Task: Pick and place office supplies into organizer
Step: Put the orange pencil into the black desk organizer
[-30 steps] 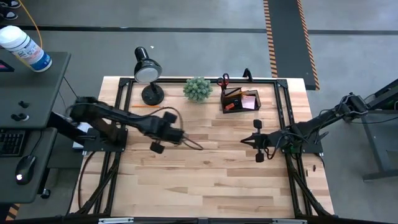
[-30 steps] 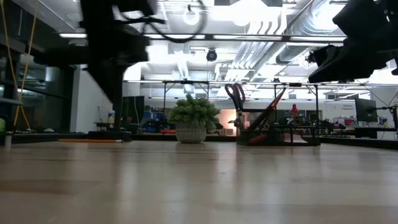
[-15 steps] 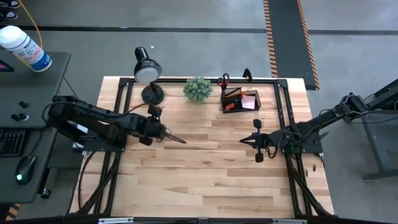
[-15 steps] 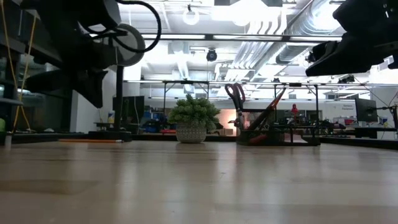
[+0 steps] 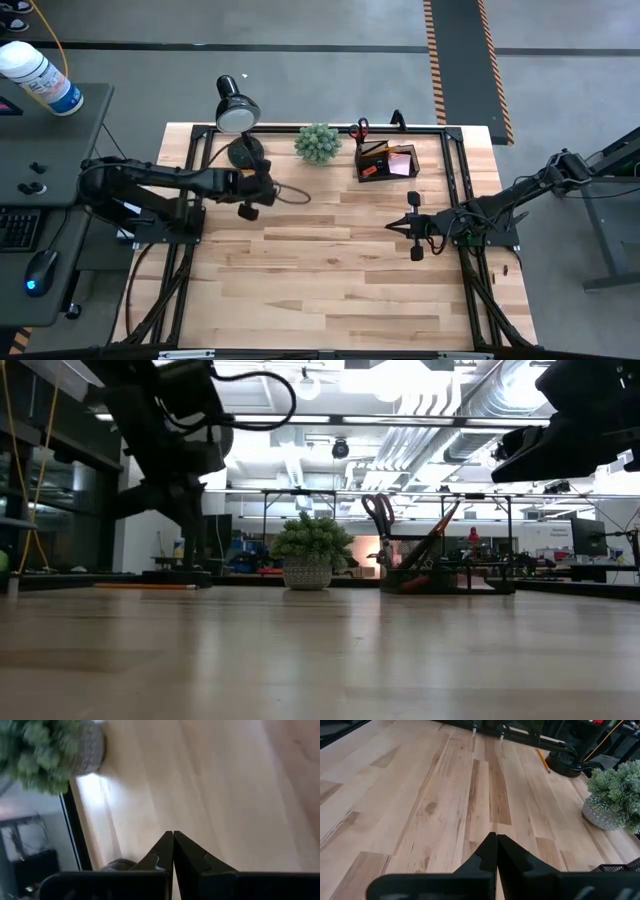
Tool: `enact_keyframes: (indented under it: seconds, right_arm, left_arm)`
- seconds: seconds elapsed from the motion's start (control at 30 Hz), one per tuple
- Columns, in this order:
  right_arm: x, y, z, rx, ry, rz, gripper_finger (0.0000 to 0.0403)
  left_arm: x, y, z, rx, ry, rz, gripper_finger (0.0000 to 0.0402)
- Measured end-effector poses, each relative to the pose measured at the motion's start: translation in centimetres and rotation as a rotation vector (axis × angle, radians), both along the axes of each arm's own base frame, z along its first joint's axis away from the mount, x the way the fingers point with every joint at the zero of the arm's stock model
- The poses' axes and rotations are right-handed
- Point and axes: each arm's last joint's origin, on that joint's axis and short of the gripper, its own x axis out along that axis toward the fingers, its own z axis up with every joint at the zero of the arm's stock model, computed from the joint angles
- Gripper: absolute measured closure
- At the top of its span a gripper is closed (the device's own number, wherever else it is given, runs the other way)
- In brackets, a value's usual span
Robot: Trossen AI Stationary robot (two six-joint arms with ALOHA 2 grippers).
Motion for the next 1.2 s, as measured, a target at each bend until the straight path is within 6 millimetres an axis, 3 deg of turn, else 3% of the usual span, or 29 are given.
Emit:
enact_keyframes:
  seconds: [0.27,0.97,1.2]
  right_arm:
    - [0.0,0.0,0.0,0.000,-0.001,0.000,0.0402]
    - [0.0,0.0,-0.1,0.005,0.007,0.000,0.0402]
    - [-0.1,0.0,-0.2,0.009,0.019,-0.004,0.0402]
  left_arm:
    - [0.8,1.9,-1.6,-0.082,0.051,0.066,0.0382]
    - [9.8,5.2,-2.9,-0.094,0.504,0.138,0.0349]
    - [10.3,5.5,-3.6,-0.065,0.649,0.134,0.0350]
